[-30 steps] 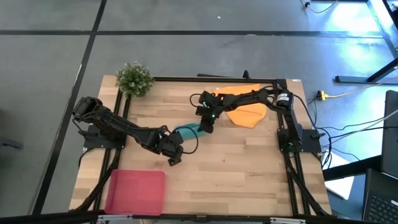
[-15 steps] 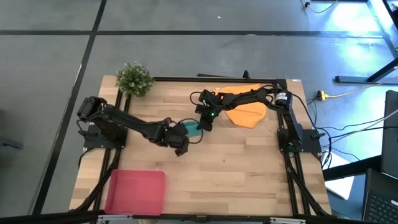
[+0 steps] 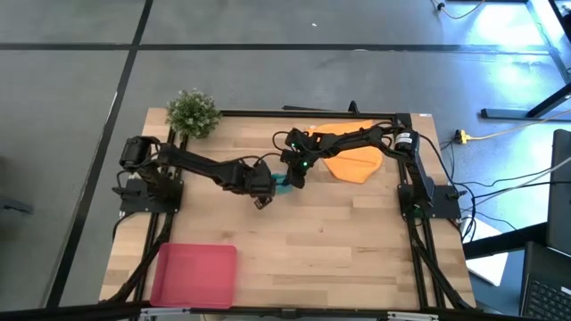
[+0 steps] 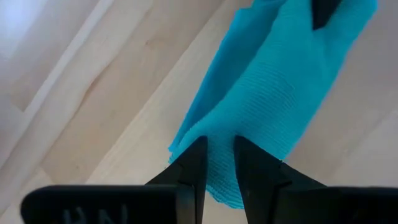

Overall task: Roll microfiber towels into tight, uniform cylinder then place into a basket
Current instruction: Roll the blue microfiber towel

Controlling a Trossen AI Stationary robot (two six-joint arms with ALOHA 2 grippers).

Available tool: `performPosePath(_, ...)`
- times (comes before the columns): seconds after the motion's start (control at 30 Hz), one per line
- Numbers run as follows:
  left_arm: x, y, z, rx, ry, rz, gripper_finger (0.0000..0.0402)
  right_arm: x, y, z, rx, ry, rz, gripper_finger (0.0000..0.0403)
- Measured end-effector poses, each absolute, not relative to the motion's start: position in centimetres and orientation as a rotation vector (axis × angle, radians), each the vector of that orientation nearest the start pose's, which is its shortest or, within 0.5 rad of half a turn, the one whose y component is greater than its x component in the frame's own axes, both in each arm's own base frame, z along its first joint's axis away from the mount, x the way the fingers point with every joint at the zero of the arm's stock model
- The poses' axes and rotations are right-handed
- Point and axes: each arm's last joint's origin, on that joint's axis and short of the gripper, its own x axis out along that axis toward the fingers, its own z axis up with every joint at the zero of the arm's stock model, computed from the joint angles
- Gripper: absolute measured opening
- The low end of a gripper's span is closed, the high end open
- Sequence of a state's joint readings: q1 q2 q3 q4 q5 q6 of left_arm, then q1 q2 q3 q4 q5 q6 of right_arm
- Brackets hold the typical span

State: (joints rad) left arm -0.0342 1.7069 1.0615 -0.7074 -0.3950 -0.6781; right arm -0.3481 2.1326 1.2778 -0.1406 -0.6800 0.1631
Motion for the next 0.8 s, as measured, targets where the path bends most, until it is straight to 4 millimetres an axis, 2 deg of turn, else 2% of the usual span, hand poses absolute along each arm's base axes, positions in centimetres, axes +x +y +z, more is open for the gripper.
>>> performPosePath(0.37,29.7,1.6,14.6,-0.325,1.187,0.760,0.0070,39.8,-12.5,10.6,0.598,0.887,0.258,0.0025)
performPosePath(0.6,29.5,1.7,14.1,-0.345,1.184,0.736,0.0069,39.8,-12.4,10.6,0.610,0.891,0.254,0.0071)
performPosePath(0.8,29.4,1.7,14.1,-0.346,1.187,0.734,0.0069,39.8,-12.4,10.7,0.606,0.889,0.239,0.0132)
